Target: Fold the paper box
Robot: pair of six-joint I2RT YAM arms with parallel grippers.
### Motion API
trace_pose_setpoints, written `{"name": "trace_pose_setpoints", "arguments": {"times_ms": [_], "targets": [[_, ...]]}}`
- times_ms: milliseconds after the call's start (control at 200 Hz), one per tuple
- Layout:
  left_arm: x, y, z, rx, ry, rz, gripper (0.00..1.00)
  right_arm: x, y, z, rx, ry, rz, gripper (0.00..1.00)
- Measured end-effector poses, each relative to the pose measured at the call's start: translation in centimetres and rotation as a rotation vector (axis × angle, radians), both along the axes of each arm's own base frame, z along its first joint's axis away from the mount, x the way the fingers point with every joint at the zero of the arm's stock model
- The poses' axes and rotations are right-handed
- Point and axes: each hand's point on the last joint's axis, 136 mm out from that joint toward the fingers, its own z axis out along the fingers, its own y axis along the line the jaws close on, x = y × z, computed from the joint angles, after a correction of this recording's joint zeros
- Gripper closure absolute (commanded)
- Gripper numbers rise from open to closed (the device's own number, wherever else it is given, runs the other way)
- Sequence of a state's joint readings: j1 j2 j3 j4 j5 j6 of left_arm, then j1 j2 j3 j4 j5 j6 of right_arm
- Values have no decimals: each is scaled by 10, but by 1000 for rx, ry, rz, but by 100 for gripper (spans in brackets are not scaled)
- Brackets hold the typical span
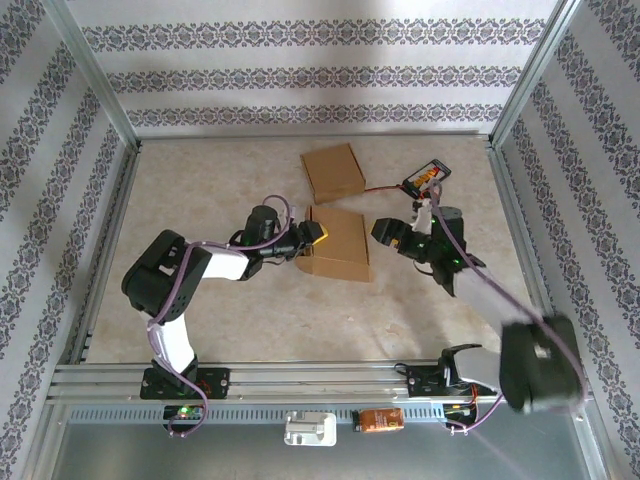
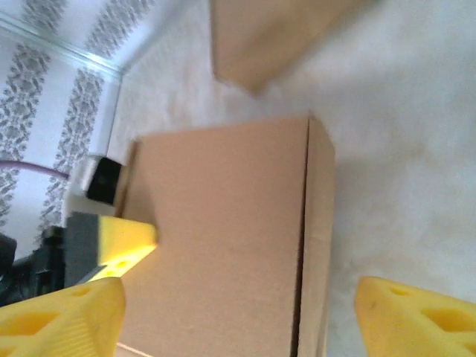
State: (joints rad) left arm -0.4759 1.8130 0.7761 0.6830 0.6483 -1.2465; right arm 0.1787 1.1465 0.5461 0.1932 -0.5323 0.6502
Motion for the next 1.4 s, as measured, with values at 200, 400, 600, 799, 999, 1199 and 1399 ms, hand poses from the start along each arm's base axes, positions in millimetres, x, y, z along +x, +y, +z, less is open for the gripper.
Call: {"name": "trace_pose_setpoints", "arguments": {"times_ms": [200, 400, 600, 799, 999, 1199, 1399], "targets": [[-4, 23, 23, 54, 77, 116, 60, -92, 63, 105, -321, -768, 307, 2], [-13, 54, 58, 118, 91, 242, 60, -122, 109, 56, -760, -1075, 628, 2], [-18, 64, 67, 113, 119, 293, 60, -85, 137, -1, -1141, -1098, 796, 2], [-21, 68, 68, 103, 159, 321, 60, -33, 165, 10, -1318, -1170, 655, 8], [-24, 72, 72, 70, 194, 361, 60, -23, 176, 4, -1359, -1187, 621, 20], [-25, 73, 71, 54, 222, 379, 58, -19, 178, -6, -1394, -1184, 625, 45], [-25, 75, 81, 30, 213, 397, 51, -19, 177, 6, -1386, -1206, 598, 63]]}}
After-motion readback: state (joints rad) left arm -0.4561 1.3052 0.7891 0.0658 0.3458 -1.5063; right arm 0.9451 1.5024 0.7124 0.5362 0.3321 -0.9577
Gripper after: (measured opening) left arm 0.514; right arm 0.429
